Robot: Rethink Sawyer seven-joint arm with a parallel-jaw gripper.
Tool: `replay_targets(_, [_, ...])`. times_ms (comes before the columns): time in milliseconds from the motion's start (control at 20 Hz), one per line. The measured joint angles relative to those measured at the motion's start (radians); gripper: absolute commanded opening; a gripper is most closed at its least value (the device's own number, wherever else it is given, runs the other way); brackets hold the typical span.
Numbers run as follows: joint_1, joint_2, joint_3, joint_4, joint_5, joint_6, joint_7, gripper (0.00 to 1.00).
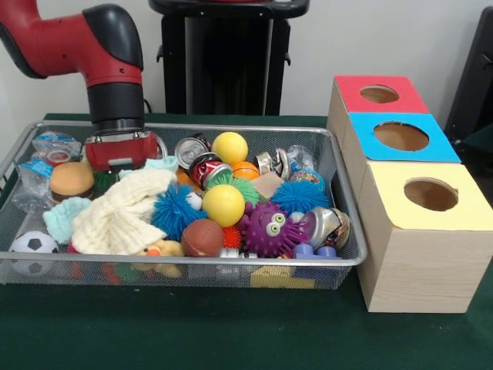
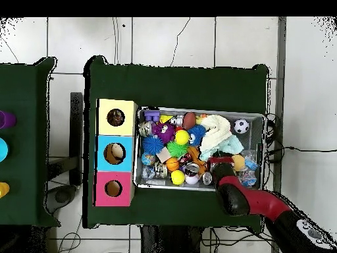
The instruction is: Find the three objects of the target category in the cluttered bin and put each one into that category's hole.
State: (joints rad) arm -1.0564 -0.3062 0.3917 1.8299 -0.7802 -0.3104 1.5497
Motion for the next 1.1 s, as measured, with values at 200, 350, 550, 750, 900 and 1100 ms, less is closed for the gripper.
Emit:
replay_targets(200, [0.007, -0.016, -0.011, 0.02, 0.009, -0.005, 0.0, 0.0])
replay_targets(350, [0.017, -0.027, -0.021, 0.031, 0.019, -0.008, 0.0, 0.0])
replay_targets(550, [0.039, -0.041, -0.049, 0.062, 0.028, -0.01, 0.0, 0.0])
replay_targets(750, [0.047, -0.053, -0.053, 0.082, 0.033, -0.017, 0.0, 0.0])
replay_targets(900, [0.046, -0.062, -0.053, 0.096, 0.034, -0.017, 0.0, 0.0])
replay_targets(1100, [0.046, -0.071, -0.053, 0.113, 0.037, -0.018, 0.0, 0.0])
